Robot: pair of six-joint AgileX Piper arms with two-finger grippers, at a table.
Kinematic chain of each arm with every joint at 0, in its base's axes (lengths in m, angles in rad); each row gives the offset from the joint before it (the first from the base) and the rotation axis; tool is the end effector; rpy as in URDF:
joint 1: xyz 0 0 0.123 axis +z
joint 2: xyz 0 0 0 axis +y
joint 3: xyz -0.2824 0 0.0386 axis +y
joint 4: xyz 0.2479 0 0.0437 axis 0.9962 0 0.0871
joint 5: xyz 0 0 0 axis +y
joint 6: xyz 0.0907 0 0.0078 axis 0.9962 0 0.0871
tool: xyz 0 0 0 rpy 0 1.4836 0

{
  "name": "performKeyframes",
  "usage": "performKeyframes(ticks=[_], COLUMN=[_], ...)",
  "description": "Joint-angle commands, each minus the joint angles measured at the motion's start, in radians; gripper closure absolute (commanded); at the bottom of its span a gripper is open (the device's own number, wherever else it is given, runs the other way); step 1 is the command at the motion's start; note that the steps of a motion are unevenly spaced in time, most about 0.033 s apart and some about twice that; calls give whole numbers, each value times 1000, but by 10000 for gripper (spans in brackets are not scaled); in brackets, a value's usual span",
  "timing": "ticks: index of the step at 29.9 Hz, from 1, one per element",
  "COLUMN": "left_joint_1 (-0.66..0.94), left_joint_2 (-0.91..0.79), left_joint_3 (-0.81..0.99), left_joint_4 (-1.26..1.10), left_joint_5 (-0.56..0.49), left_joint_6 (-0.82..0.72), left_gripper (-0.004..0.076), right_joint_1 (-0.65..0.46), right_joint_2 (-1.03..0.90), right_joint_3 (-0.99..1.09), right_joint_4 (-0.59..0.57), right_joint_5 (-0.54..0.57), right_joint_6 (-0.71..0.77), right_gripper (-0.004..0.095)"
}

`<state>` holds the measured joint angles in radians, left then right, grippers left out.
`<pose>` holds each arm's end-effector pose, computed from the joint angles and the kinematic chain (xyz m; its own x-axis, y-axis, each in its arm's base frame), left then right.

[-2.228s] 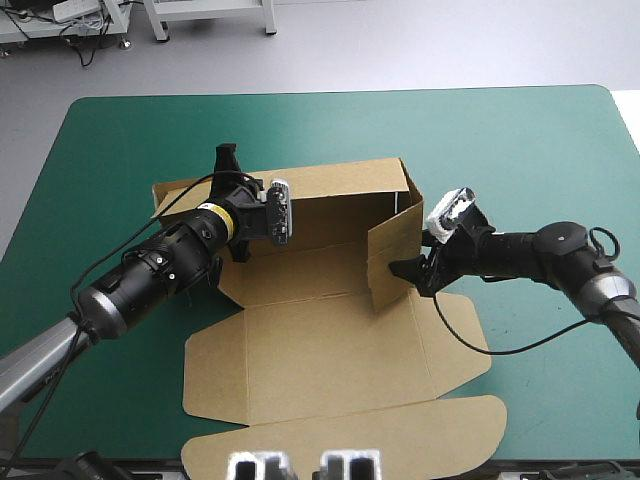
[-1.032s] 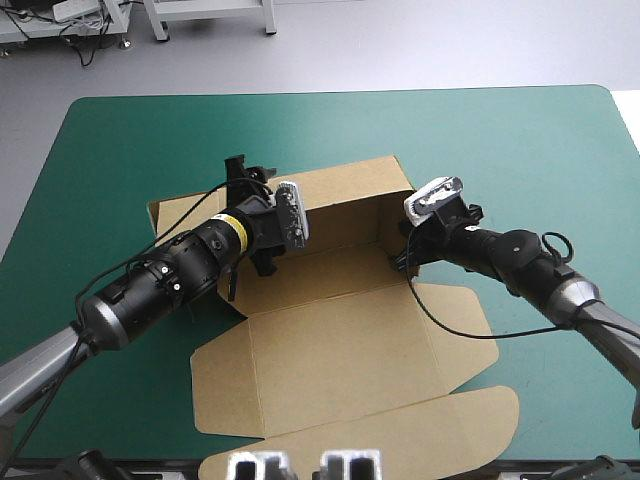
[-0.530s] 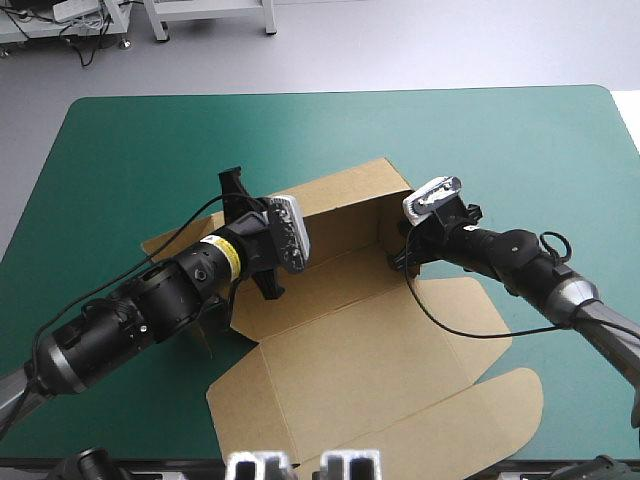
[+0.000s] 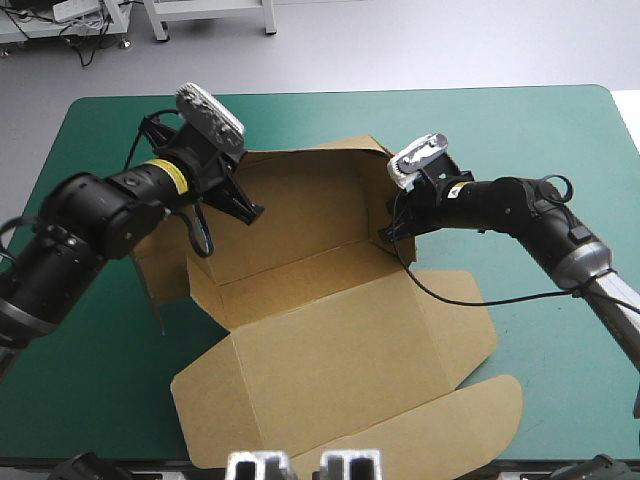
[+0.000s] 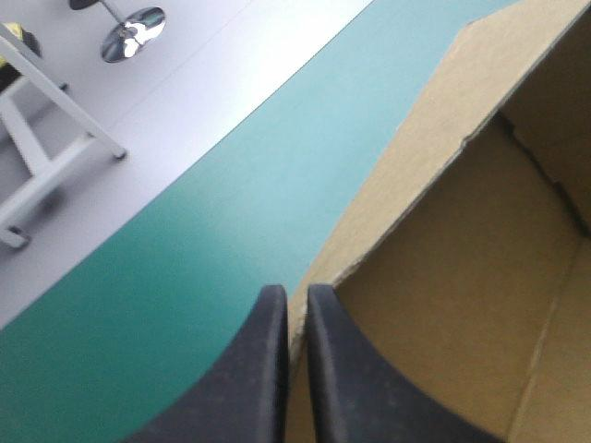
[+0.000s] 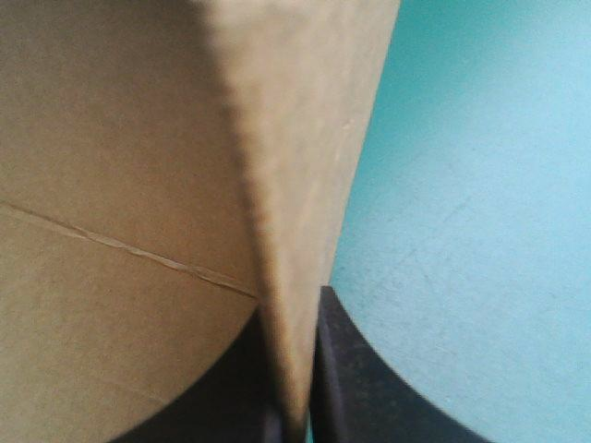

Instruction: Fold the box

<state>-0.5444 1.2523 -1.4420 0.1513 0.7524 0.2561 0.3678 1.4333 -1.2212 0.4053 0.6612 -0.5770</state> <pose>0.2308 -0.1288 0.4518 -0.2048 0.5412 -0.8156 0.5464 0.7545 0.3634 0.2868 0.1342 0.3386 -0.4857 -0.4449 -0.7525 -0.6557 0.7547 -0.0230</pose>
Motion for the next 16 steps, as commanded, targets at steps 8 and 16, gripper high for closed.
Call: performKeyframes(ticks=[8, 16], left_joint_1=[195, 196], left_joint_2=[-40, -30], left_joint_3=[-126, -126], left_joint_4=[-576, -272], left_joint_5=[46, 115], left_joint_6=[393, 116], left_gripper=[710, 710], right_joint_1=[-17, -17], right_joint_2=[-29, -29], right_joint_3=[-91, -123], right_joint_4=[-383, -399], right_joint_5=[123, 324], right_joint_6=[275, 296], right_gripper=[928, 928])
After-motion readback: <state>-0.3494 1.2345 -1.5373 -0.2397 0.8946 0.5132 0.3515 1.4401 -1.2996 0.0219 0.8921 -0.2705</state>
